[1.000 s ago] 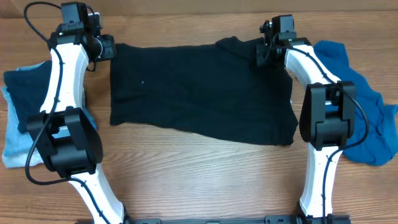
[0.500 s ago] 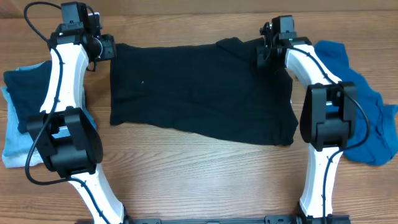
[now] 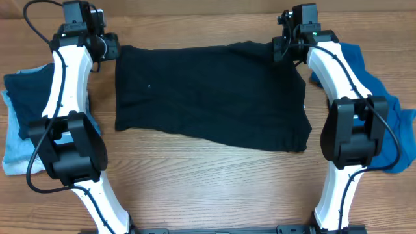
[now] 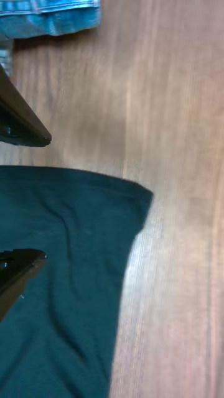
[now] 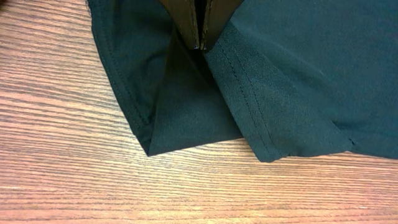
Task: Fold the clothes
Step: 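Pull the t-shirt's top corners outward with both grippers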
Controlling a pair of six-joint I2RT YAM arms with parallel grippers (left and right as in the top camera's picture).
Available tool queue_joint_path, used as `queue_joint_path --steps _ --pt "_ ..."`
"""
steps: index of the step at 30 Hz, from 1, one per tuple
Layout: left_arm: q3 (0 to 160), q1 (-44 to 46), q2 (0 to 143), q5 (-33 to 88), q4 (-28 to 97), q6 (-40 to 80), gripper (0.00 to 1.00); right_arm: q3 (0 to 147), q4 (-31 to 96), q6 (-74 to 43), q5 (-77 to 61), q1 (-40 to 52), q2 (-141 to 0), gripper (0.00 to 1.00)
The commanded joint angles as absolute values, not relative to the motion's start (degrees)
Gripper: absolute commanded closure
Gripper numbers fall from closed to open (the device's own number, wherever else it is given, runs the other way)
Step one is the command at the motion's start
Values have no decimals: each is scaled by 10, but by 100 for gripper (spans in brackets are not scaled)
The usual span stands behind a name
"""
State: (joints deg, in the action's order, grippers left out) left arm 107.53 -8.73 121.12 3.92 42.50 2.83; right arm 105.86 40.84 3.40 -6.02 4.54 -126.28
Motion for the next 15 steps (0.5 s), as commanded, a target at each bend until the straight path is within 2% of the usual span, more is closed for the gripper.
queue_joint_path --steps 1,3,8,11,15 --pt "1081 -90 1224 45 394 12 44 1066 408 35 -63 45 -1240 96" --pt "1081 -90 1251 45 354 10 48 1066 409 34 -63 45 -1229 96" --pt "1081 -90 1310 48 255 -3 44 1066 428 34 -63 45 -1224 96" --pt "1081 -91 1353 107 192 -2 44 1066 437 34 -63 45 -1224 96" --pt "1081 -92 1394 117 146 0 47 1066 440 34 -61 45 -1224 96"
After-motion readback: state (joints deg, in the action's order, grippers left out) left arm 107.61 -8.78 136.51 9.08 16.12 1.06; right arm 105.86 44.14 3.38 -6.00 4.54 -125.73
